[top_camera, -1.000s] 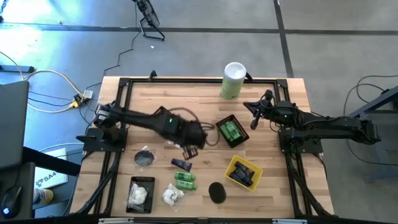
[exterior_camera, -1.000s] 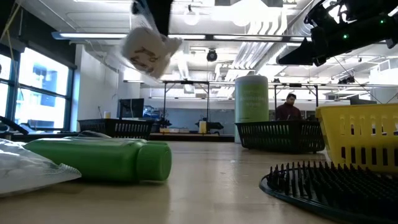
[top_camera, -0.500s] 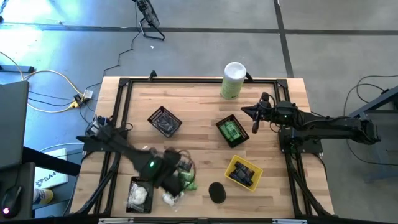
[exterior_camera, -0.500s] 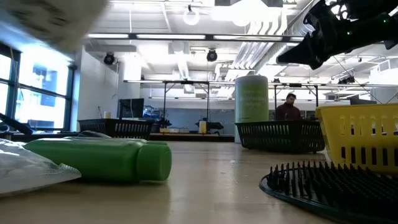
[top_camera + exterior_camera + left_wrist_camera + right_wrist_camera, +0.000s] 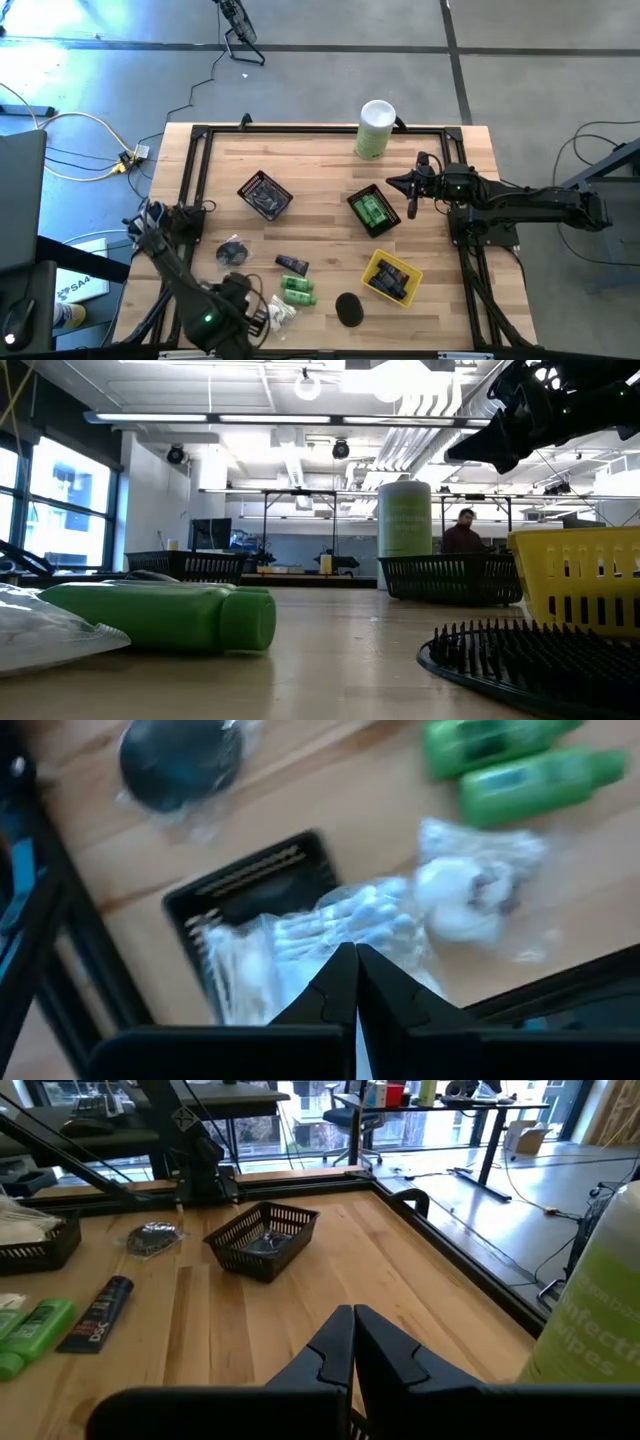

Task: Pick & Place Travel size toiletries
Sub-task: Put the cotton pack into the bottom left black bin

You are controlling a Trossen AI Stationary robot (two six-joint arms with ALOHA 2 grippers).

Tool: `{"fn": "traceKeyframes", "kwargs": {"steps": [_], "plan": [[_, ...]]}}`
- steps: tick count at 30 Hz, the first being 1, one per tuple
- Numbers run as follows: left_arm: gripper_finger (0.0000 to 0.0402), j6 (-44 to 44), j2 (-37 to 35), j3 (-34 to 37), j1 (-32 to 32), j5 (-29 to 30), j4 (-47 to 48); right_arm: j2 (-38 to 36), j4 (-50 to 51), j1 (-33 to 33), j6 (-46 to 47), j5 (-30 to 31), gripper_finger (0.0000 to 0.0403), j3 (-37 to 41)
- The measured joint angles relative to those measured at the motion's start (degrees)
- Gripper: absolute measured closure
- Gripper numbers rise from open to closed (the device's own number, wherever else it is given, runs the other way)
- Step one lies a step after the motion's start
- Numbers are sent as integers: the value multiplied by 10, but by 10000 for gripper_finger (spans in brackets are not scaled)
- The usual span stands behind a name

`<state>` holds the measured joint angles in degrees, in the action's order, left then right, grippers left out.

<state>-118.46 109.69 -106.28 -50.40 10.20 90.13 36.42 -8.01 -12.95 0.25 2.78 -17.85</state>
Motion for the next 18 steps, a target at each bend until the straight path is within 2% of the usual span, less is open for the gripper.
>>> {"fn": "traceKeyframes", "kwargs": {"steps": [8, 14, 18], "plan": [[401, -34, 0, 101, -18, -94, -34, 0, -1, 0, 0, 2, 398, 0], [401, -2, 0, 150, -17, -93, -105, 0, -1, 0, 0, 2, 398, 0], [401, -3, 0, 158, -17, -94, -115, 0, -1, 0, 0, 2, 398, 0]]}}
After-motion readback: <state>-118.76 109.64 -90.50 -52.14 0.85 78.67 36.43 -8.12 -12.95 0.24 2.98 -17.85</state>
